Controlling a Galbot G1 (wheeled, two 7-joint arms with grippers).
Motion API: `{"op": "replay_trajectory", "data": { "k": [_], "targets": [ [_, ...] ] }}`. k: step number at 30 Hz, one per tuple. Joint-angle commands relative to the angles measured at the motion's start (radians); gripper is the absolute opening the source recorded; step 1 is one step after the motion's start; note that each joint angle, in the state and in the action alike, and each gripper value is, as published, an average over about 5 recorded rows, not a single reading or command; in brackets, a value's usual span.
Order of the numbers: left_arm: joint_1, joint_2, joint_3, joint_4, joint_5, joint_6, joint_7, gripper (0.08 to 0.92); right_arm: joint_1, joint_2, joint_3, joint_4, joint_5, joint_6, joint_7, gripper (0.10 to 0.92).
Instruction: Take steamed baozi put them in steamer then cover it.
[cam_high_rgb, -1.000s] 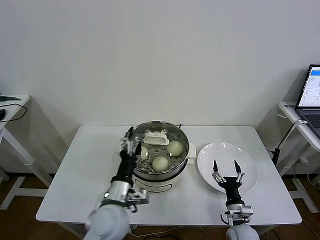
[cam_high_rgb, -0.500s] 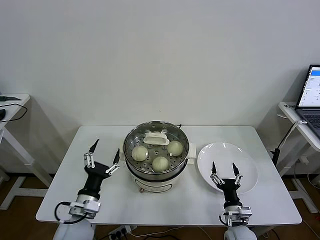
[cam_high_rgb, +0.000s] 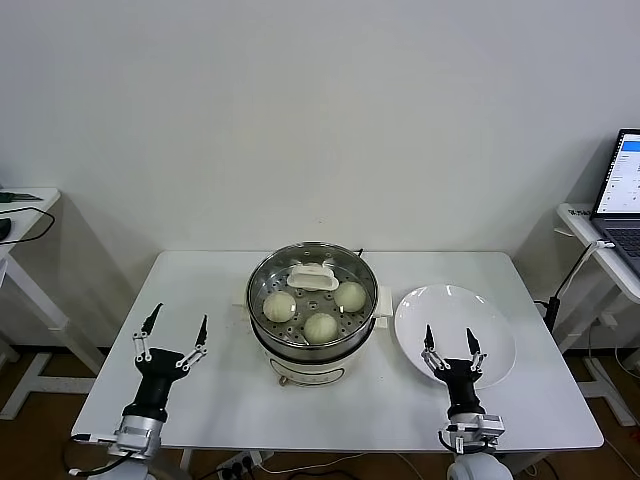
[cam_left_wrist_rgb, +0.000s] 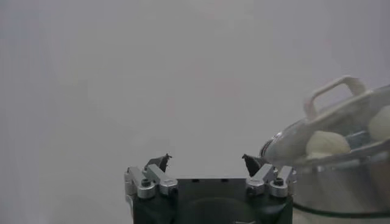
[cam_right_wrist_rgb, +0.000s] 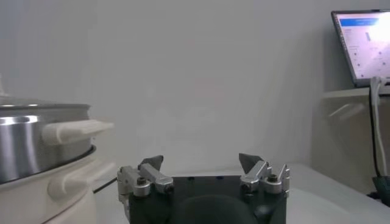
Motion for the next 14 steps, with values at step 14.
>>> {"op": "replay_trajectory", "data": {
  "k": [14],
  "targets": [
    [0.045, -0.015, -0.045, 0.014, -0.064, -0.074, 0.012, 0.823, -0.021, -0.001, -0.003, 0.040, -0.012, -0.015, 0.016, 0.823]
  ]
}}
